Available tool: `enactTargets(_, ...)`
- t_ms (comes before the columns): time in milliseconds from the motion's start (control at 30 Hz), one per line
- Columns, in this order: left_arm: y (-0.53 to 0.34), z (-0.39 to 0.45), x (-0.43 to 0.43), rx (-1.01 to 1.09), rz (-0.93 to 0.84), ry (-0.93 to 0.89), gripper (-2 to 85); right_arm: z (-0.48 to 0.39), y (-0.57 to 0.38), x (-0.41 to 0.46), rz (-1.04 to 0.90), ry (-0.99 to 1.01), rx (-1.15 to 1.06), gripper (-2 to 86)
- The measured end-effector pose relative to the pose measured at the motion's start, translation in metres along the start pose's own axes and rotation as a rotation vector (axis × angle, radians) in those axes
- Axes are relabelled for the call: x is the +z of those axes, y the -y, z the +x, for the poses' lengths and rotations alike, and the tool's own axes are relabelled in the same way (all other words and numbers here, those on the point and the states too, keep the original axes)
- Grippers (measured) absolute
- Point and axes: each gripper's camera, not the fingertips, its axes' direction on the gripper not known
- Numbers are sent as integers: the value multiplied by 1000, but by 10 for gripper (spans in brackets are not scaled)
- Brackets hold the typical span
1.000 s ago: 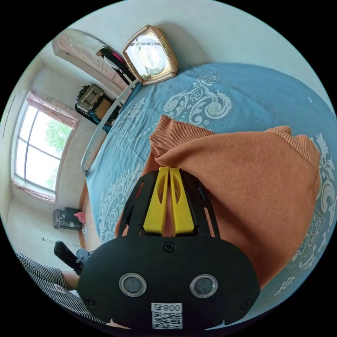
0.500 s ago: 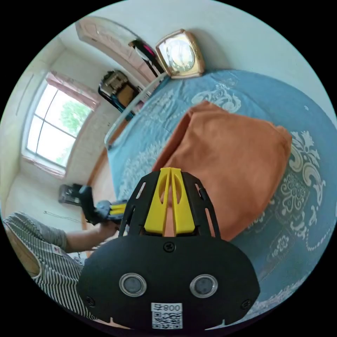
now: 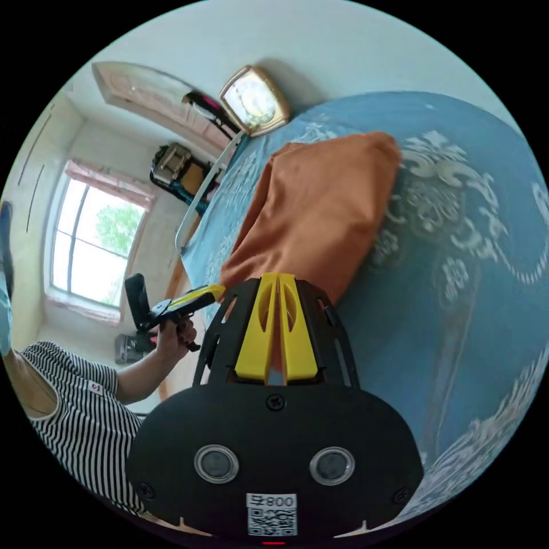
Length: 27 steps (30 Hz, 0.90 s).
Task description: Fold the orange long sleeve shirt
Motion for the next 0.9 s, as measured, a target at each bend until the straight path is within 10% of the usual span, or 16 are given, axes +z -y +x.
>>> enactTargets(467,1,16,18,22,-137,-9,9,63,-82,82,-62,92,100,3)
enactTargets(900,6,7,56,-142,-248,-374,56,160,-147,151,0,369,300,67)
